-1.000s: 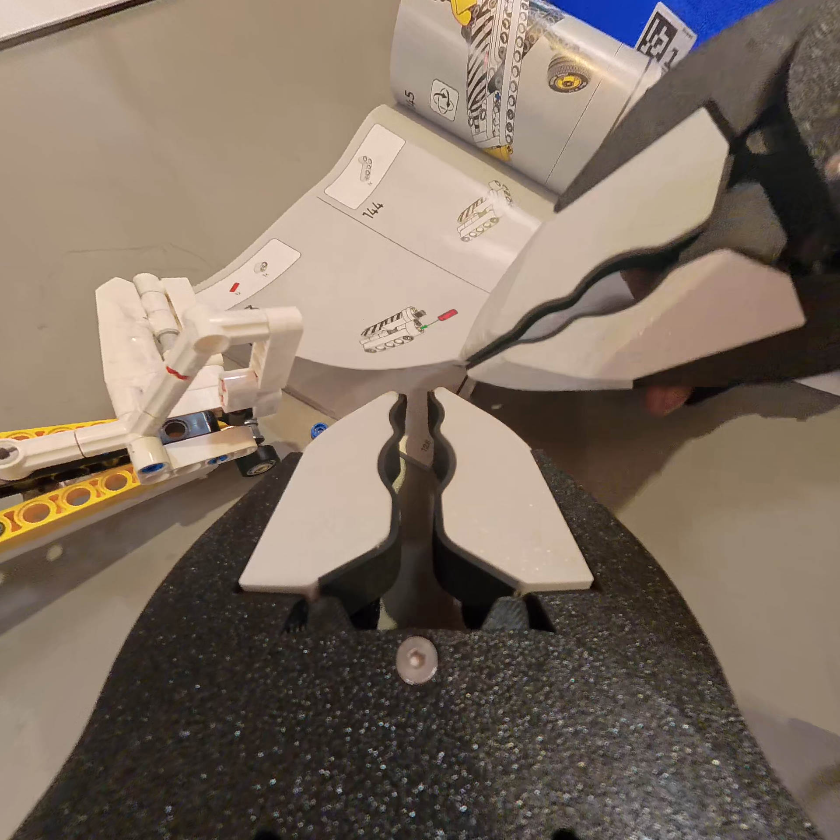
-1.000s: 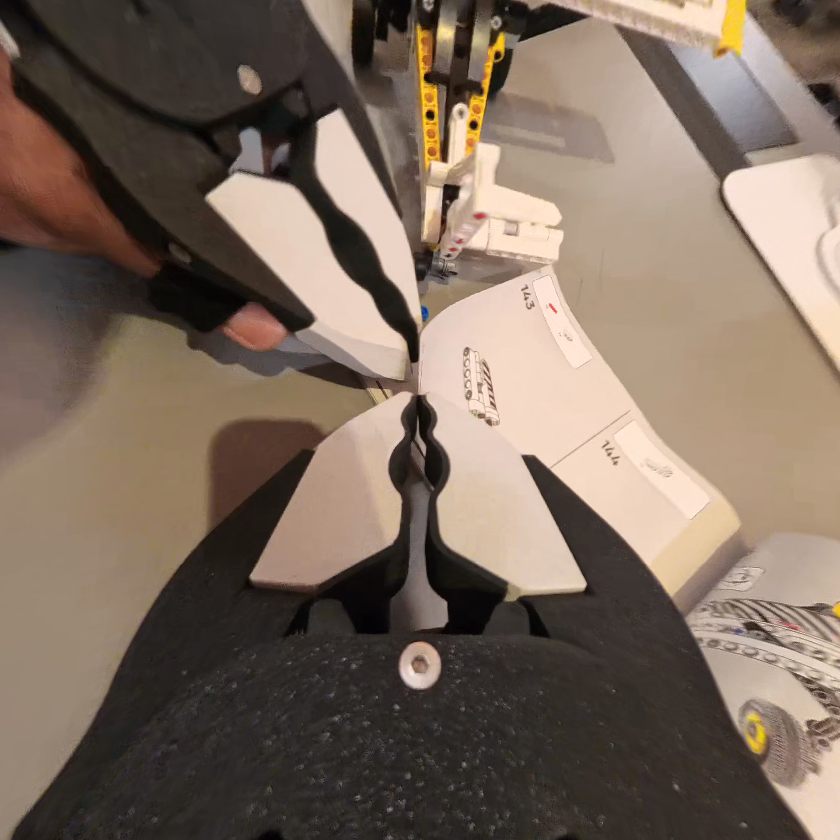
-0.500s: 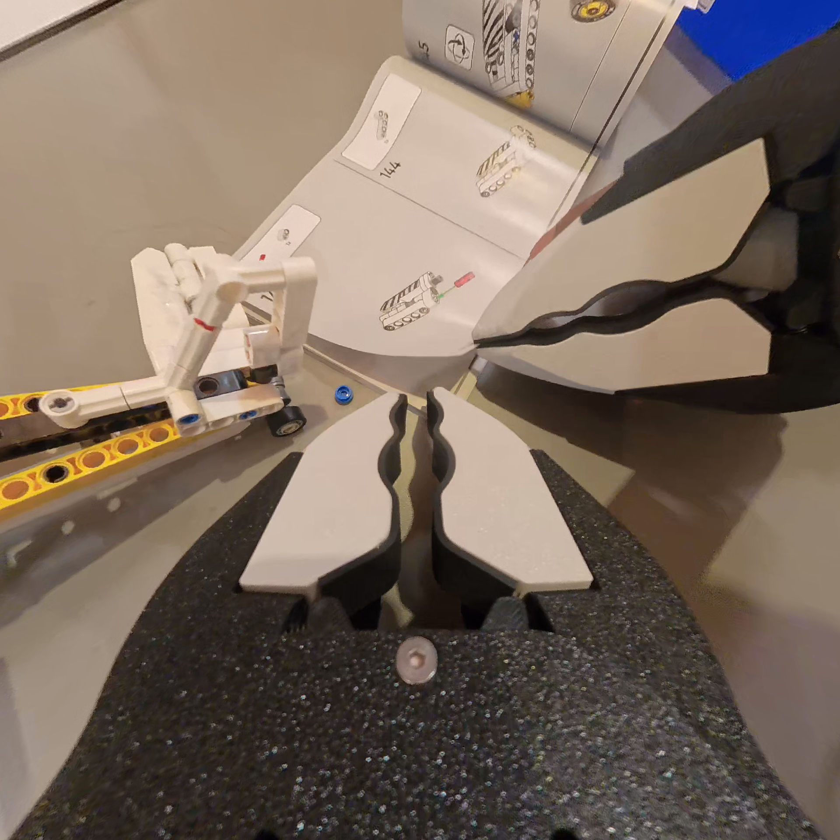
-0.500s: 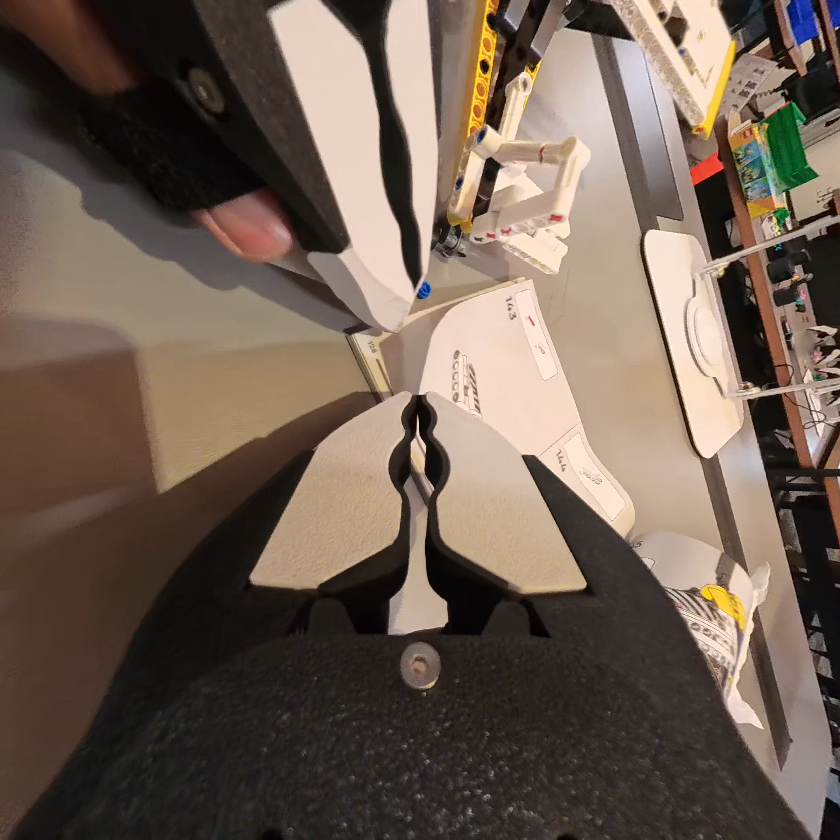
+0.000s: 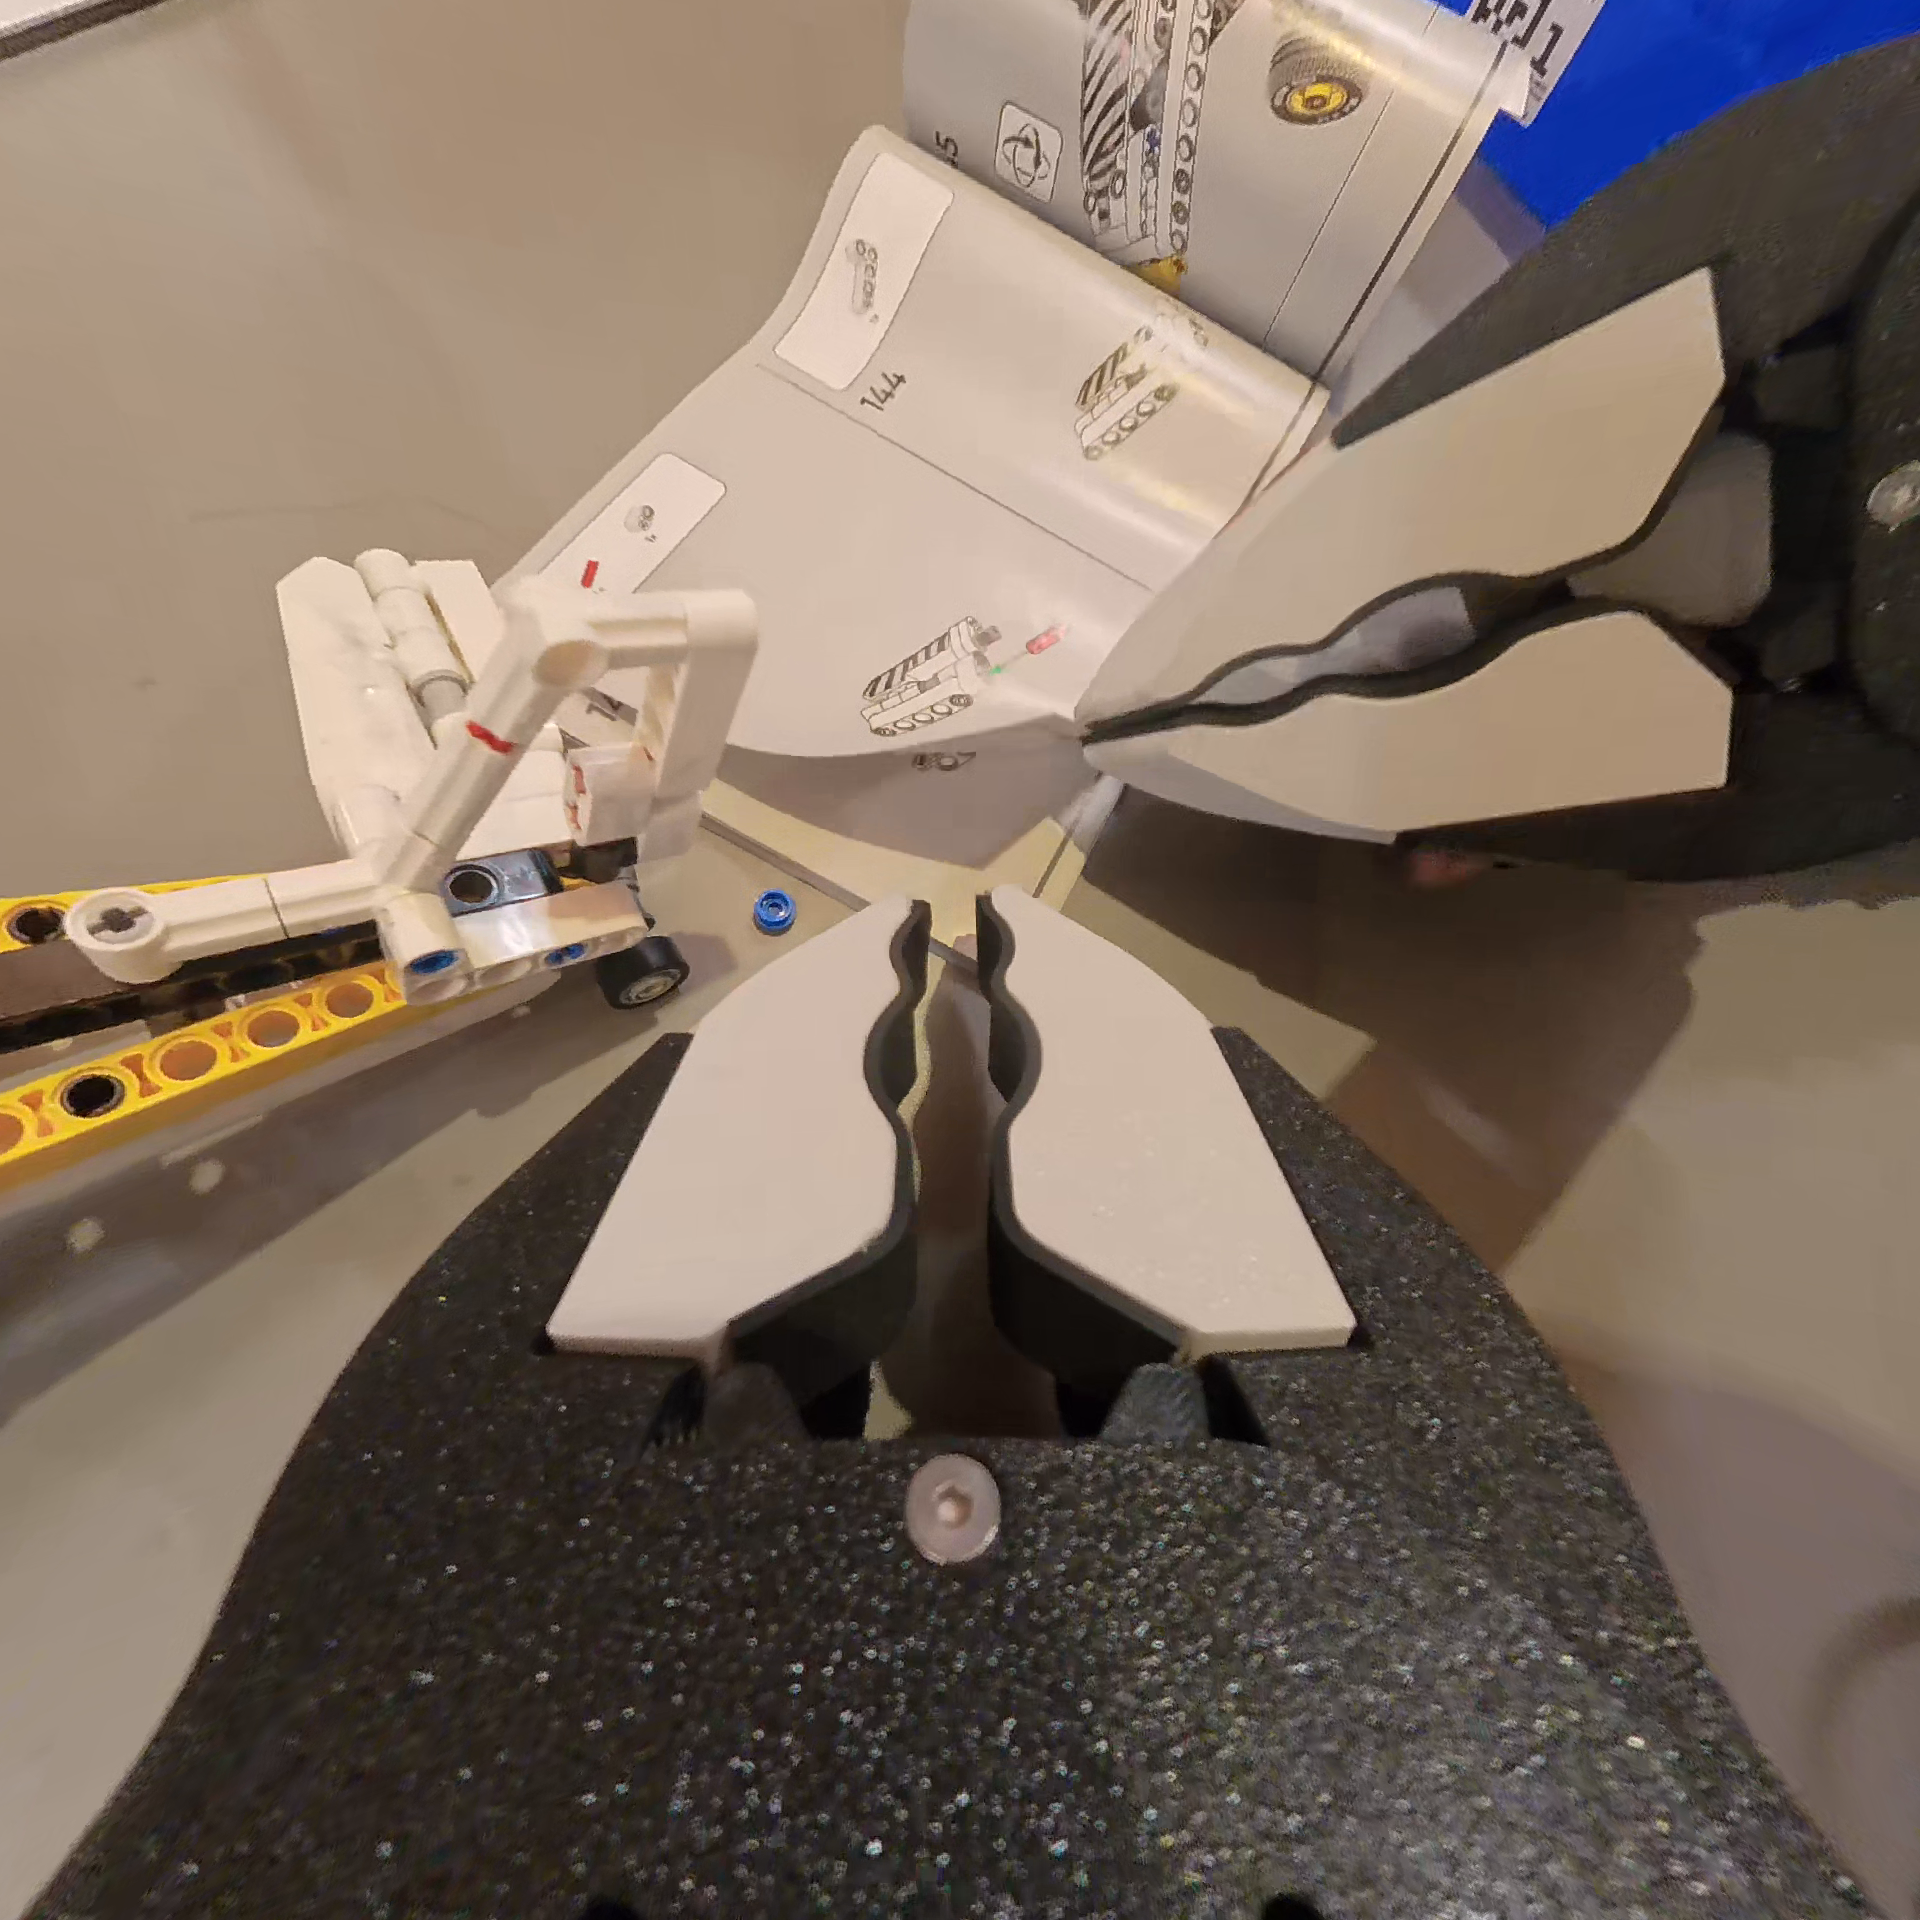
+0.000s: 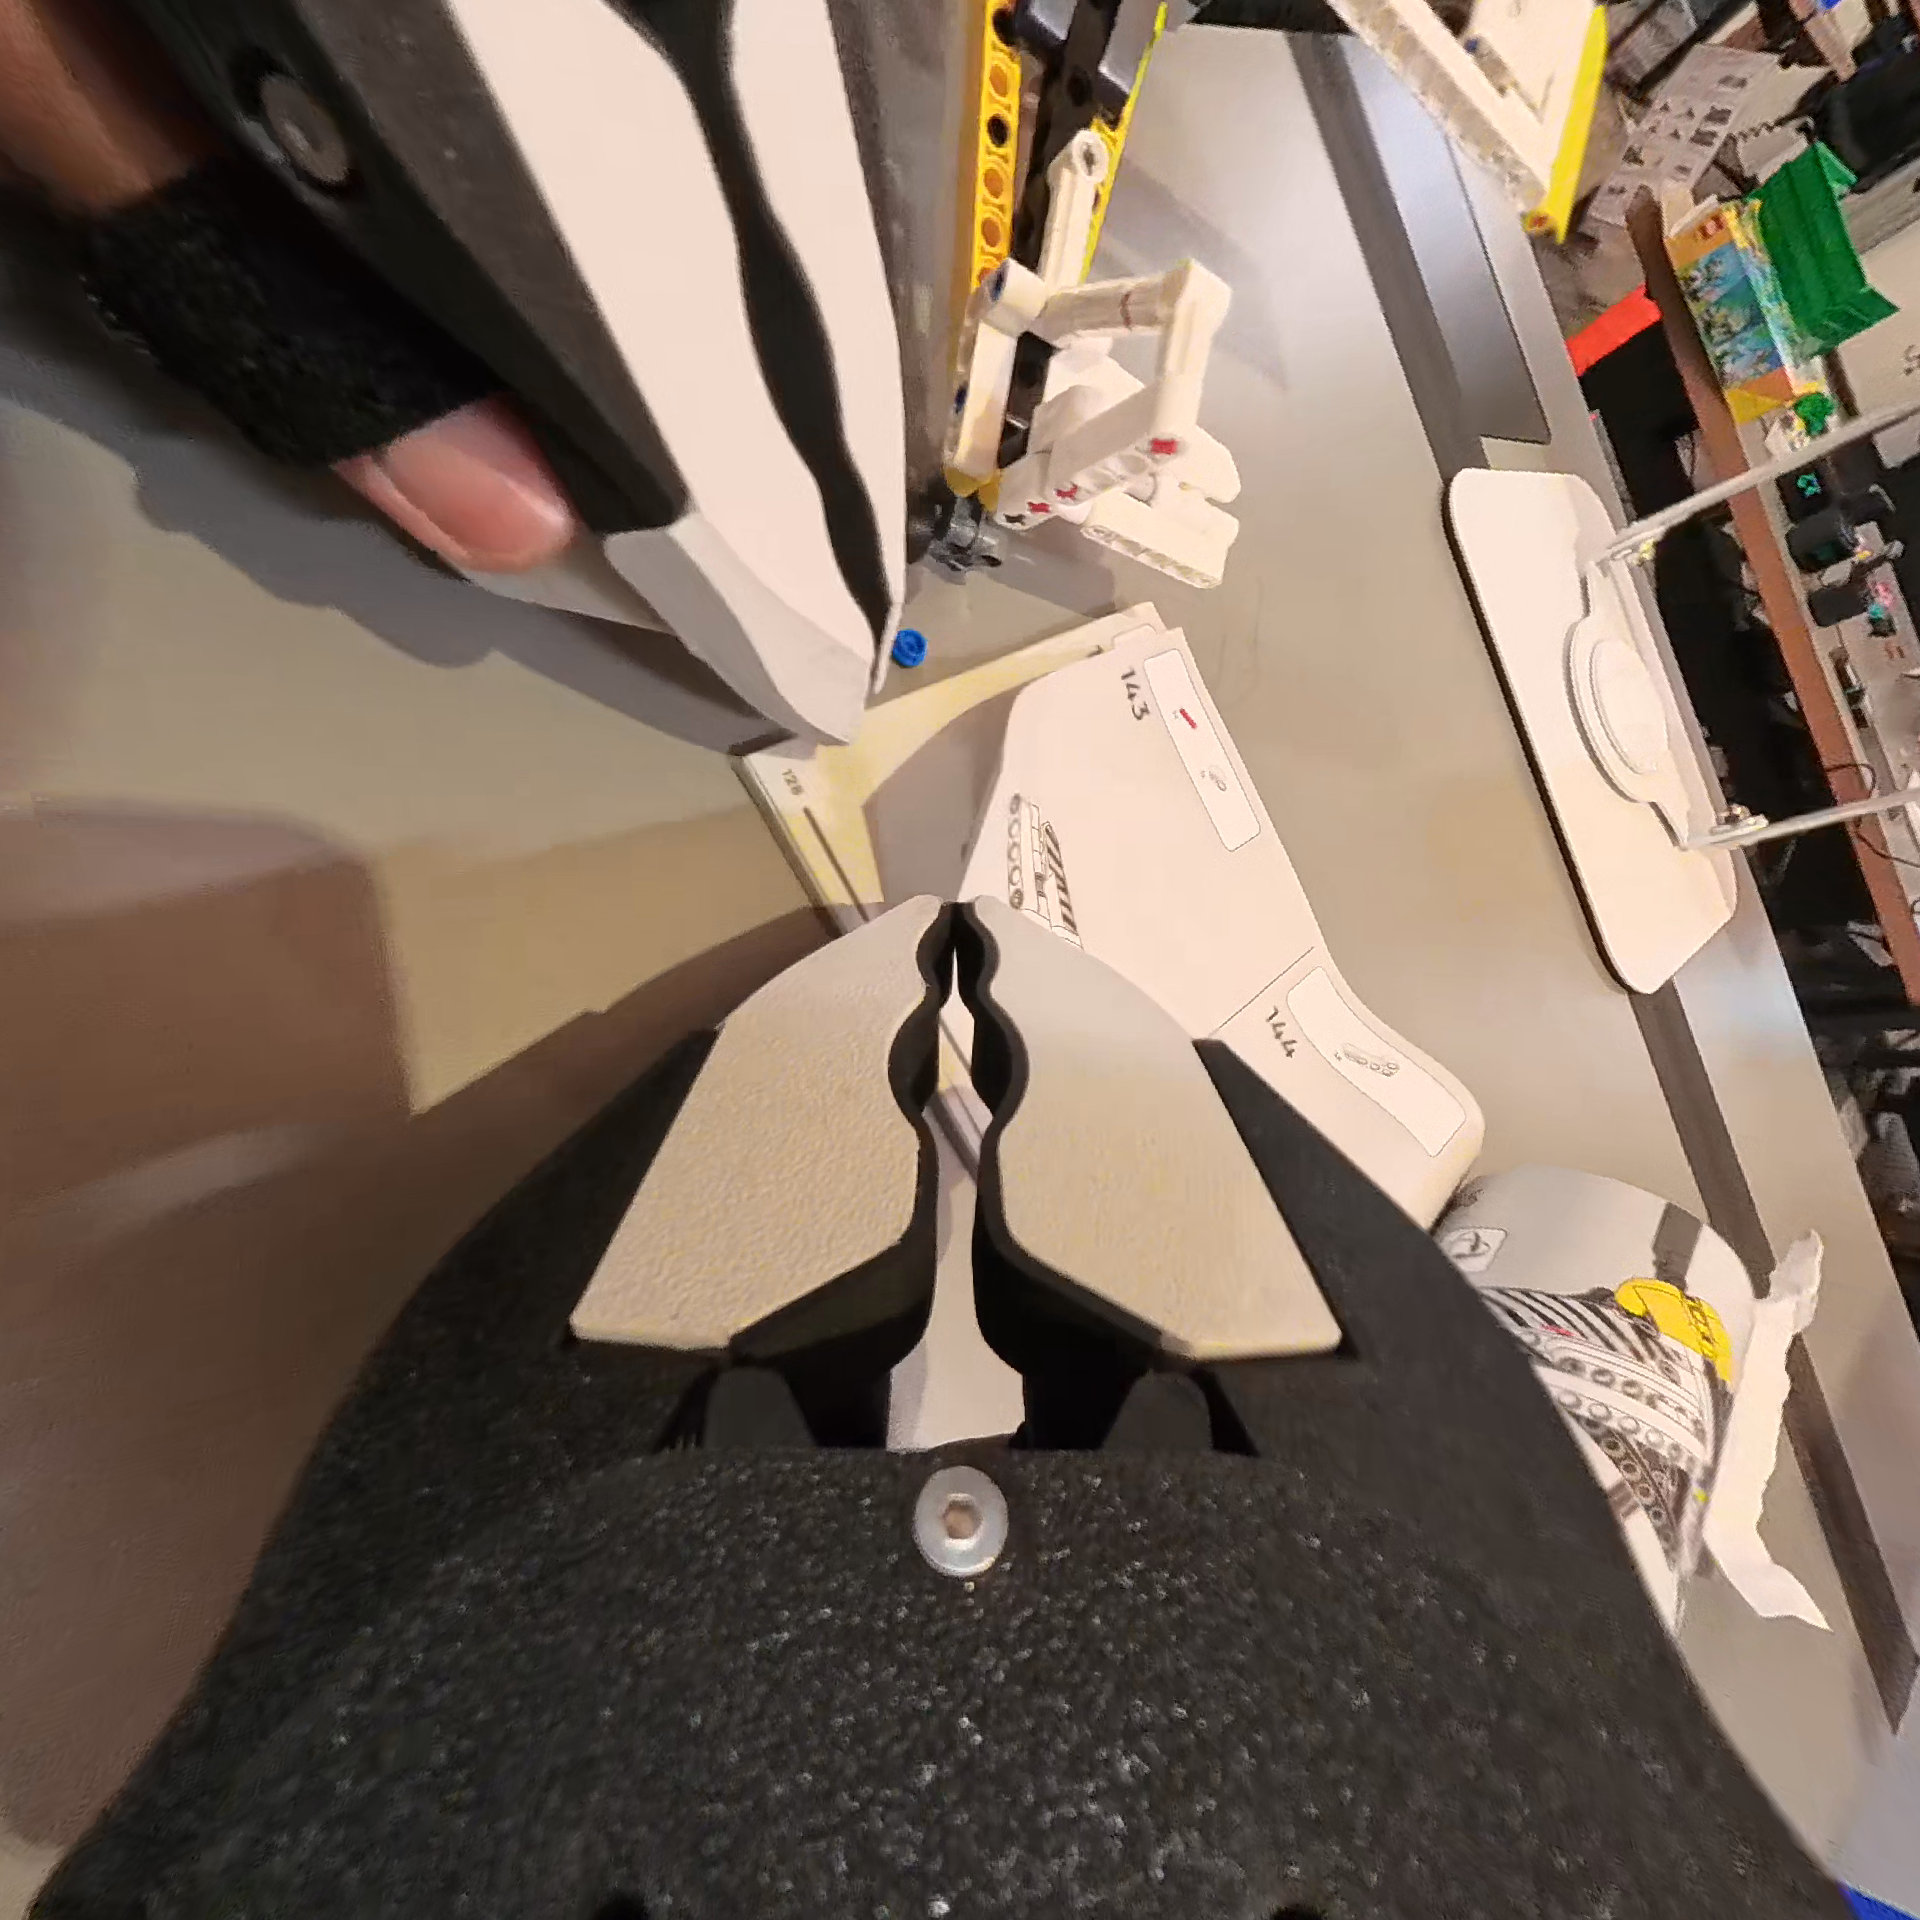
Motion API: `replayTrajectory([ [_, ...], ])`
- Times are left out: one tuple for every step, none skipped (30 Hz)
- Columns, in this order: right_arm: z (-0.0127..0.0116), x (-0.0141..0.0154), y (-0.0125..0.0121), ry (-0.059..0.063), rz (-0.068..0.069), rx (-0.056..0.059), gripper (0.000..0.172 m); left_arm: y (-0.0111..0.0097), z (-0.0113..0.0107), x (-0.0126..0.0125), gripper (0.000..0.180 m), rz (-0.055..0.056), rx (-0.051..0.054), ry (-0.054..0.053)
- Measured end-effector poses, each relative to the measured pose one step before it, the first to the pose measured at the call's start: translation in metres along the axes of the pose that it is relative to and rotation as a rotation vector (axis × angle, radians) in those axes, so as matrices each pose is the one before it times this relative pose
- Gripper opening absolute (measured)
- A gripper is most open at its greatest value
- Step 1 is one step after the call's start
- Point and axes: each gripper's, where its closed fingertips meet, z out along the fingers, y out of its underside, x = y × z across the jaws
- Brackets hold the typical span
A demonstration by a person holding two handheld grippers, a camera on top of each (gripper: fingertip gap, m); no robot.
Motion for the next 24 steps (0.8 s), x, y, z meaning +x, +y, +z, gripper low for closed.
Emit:
replayTrajectory([
  [-0.00015,0.00154,0.00099,0.0008,0.0109,-0.0031,0.000,0.00000,-0.00005,0.00021,0.009,0.0038,0.0005,-0.0012],
  [0.00001,0.00125,0.00097,0.0002,0.0086,-0.0027,0.000,0.00006,0.00004,0.00016,0.009,0.0022,-0.0003,-0.0003],
  [0.00004,0.00126,0.00095,0.0032,0.0051,-0.0032,0.000,0.00014,0.00007,0.00002,0.009,0.0000,-0.0009,-0.0001],
  [-0.00003,0.00120,0.00054,0.0041,0.0026,-0.0028,0.000,-0.00001,0.00013,-0.00012,0.009,-0.0012,-0.0003,0.0006],
  [-0.00014,0.00057,0.00010,0.0014,0.0024,-0.0001,0.000,-0.00003,-0.00001,-0.00004,0.009,-0.0016,-0.0003,0.0012],
  [-0.00009,0.00012,-0.00010,-0.0013,0.0029,0.0015,0.000,-0.00002,-0.00011,-0.00011,0.009,-0.0020,0.0007,0.0005],
  [0.00001,-0.00006,-0.00013,-0.0012,0.0027,0.0004,0.000,-0.00012,-0.00006,-0.00016,0.009,-0.0017,0.0015,0.0003],
  [0.00002,0.00002,0.00019,-0.0006,0.0014,-0.0011,0.000,-0.00015,-0.00015,-0.00003,0.009,-0.0016,0.0011,0.0011],
  [0.00021,0.00001,0.00019,-0.0001,0.0003,-0.0007,0.000,0.00000,0.00003,0.00000,0.009,-0.0016,0.0004,0.0019],
  [0.00002,0.00002,0.00009,0.0000,0.0013,-0.0002,0.000,0.00000,-0.00013,0.00002,0.009,-0.0016,0.0005,0.0017],
  [-0.00004,0.00053,0.00014,0.0009,0.0042,-0.0006,0.000,-0.00012,-0.00017,0.00007,0.009,-0.0015,0.0011,0.0013],
  [-0.00038,0.00112,0.00002,0.0029,0.0067,0.0001,0.000,-0.00007,-0.00009,0.00003,0.009,-0.0018,0.0010,0.0016],
  [-0.00090,0.00213,-0.00017,0.0046,0.0080,0.0015,0.000,-0.00018,-0.00022,-0.00004,0.009,-0.0024,0.0017,0.0020],
  [-0.00132,0.00357,-0.00017,0.0079,0.0102,0.0016,0.000,-0.00025,-0.00019,0.00004,0.009,-0.0028,0.0022,0.0025],
  [-0.00197,0.00545,0.00025,0.0140,0.0129,-0.0006,0.000,-0.00019,-0.00022,-0.00011,0.009,-0.0031,0.0015,0.0018],
  [-0.00249,0.00787,0.00088,0.0222,0.0132,-0.0044,0.000,-0.00009,-0.00012,-0.00006,0.009,-0.0027,0.0009,0.0022],
  [-0.00307,0.00996,0.00119,0.0299,0.0139,-0.0048,0.000,-0.00019,-0.00018,-0.00001,0.009,-0.0019,0.0017,0.0015],
  [-0.00339,0.01117,0.00131,0.0336,0.0150,-0.0043,0.000,-0.00013,-0.00027,-0.00011,0.009,-0.0013,0.0019,0.0008],
  [-0.00340,0.01136,0.00182,0.0329,0.0142,-0.0062,0.000,-0.00020,-0.00030,0.00021,0.009,-0.0006,0.0021,0.0018],
  [-0.00341,0.01096,0.00206,0.0317,0.0136,-0.0078,0.000,-0.00022,-0.00029,0.00019,0.009,-0.0002,0.0026,0.0012],
  [-0.00333,0.01063,0.00215,0.0313,0.0141,-0.0074,0.000,-0.00024,-0.00028,0.00002,0.009,0.0000,0.0024,0.0007],
  [-0.00331,0.00931,0.00210,0.0266,0.0148,-0.0054,0.000,-0.00010,-0.00015,0.00021,0.009,0.0004,0.0016,0.0011],
  [-0.00309,0.00779,0.00180,0.0209,0.0150,-0.0040,0.000,-0.00018,-0.00022,0.00032,0.009,0.0015,0.0019,0.0017],
  [-0.00286,0.00694,0.00184,0.0190,0.0124,-0.0036,0.000,-0.00032,-0.00025,0.00049,0.009,0.0032,0.0030,0.0024],
])
